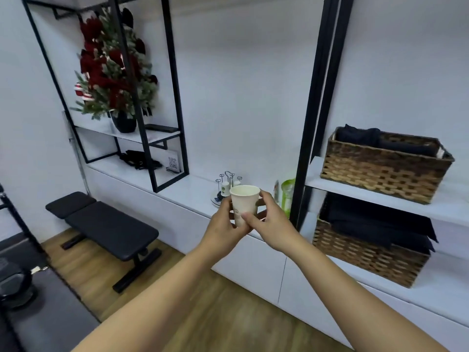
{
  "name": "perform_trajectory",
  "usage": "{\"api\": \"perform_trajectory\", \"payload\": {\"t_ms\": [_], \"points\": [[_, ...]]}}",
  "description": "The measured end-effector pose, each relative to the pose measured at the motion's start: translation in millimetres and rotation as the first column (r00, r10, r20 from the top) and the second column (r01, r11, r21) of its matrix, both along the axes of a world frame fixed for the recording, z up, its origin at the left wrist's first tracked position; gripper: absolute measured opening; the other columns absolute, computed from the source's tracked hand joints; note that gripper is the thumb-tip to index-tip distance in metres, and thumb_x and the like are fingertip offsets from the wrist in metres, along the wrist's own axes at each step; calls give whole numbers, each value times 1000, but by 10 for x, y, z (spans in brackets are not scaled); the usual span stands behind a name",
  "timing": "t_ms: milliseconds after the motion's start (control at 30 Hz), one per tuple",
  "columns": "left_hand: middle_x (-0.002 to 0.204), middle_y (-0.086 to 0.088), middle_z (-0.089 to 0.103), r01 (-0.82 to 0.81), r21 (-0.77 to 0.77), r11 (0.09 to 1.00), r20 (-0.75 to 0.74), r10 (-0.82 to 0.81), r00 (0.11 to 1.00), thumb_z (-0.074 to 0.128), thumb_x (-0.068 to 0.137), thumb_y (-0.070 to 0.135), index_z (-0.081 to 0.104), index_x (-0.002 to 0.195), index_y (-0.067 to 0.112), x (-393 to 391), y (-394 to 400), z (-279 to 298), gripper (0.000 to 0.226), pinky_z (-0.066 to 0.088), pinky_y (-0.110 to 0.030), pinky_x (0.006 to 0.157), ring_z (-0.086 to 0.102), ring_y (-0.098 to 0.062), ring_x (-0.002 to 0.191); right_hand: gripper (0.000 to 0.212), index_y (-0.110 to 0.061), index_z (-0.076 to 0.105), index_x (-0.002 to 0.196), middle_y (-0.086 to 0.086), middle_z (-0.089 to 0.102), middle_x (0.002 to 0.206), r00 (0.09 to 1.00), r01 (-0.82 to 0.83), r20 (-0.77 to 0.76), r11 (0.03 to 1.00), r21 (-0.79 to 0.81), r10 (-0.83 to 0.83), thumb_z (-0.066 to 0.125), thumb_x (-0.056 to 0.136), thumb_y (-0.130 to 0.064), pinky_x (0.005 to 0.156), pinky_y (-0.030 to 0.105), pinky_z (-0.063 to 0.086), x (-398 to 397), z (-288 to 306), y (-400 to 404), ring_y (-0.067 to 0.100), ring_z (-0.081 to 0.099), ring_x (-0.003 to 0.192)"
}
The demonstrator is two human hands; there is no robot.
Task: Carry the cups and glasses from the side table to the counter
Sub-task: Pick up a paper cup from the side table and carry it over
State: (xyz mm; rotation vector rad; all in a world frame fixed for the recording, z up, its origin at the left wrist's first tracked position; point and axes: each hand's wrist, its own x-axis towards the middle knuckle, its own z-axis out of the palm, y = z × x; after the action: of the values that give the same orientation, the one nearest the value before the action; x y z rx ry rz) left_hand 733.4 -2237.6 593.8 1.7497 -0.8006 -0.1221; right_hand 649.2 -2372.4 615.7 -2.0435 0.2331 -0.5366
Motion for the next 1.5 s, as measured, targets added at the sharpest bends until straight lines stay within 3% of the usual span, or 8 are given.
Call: {"api": "perform_trajectory", "payload": {"t_ms": [333, 433, 633, 833, 967, 1133, 1333, 1500], "points": [[114, 40, 59, -14, 8, 1000, 10, 13, 1000, 70, 82, 49, 31, 125, 58, 1794, -517, -142, 58, 53, -14, 74, 66, 5, 101, 42, -53, 42, 113, -33, 61, 105, 997, -74, 21, 992, 107, 72, 70, 91, -30, 68, 5, 45, 1887, -247, -556, -12, 62, 89], [114, 34, 61, -29, 67, 997, 29, 27, 999, 72, 80, 54, 29, 131, 51, 2462, -545, -158, 67, 56, -19, 80, 63, 8, 104, 42, -47, 44, 122, -16, 63, 110, 997, -77, 7, 986, 150, 77, 70, 90, -35, 71, 10, 49, 2529, -342, -621, -5, 66, 91], [123, 19, 58, -52, 141, 989, 10, 51, 999, 73, 81, 54, 30, 123, 43, 3554, -680, -301, 62, 49, -9, 71, 61, 10, 99, 49, -36, 44, 135, -11, 63, 113, 997, -53, -47, 981, 188, 63, 69, 93, -32, 74, 12, 49, 3566, -569, -811, -2, 67, 89], [109, 19, 61, -60, 224, 973, -62, 76, 995, 74, 81, 47, 30, 118, 39, 4364, -900, -717, 57, 44, -6, 60, 62, 13, 86, 32, -30, 52, 108, -11, 67, 102, 983, 45, -182, 992, 122, -22, 74, 86, -39, 79, 28, 51, 4373, -922, -1058, 11, 67, 93], [103, 19, 58, -73, 292, 954, -73, 99, 992, 74, 85, 35, 33, 120, 35, 4964, -1128, -894, 55, 43, -6, 60, 58, 14, 84, 20, -30, 53, 90, -10, 66, 92, 984, 102, -158, 991, 84, -88, 72, 87, -32, 58, 20, 47, 4968, -1088, -1338, 3, 65, 71], [103, 13, 61, -92, 357, 929, -77, 127, 989, 73, 86, 29, 41, 123, 29, 5744, -1602, -1000, 49, 43, -13, 61, 60, 0, 76, 8, -35, 55, 97, -10, 68, 95, 977, 53, -212, 993, 109, -29, 60, 95, -30, 62, 31, 54, 5759, -1216, -1786, 10, 68, 73], [125, -4, 51, -87, 533, 842, 3, 101, 995, 72, 85, 27, 48, 141, 25, 6587, -2295, -1106, 60, 51, -28, 84, 60, -19, 105, 27, -30, 57, 127, -17, 62, 98, 937, -21, -345, 993, 112, 59, 53, 101, -33, 71, 28, 52, 6495, -1447, -2349, -1, 60, 67], [131, -5, 47, -52, 617, 785, -41, 98, 994, 68, 89, 30, 43, 143, 19, 6946, -2677, -1385, 61, 53, -35, 87, 62, -25, 108, 27, -29, 55, 129, 0, 64, 115, 879, 37, -470, 969, 244, 85, 51, 102, -27, 82, 46, 60, 6842, -1568, -2612, 21, 65, 87]]}}
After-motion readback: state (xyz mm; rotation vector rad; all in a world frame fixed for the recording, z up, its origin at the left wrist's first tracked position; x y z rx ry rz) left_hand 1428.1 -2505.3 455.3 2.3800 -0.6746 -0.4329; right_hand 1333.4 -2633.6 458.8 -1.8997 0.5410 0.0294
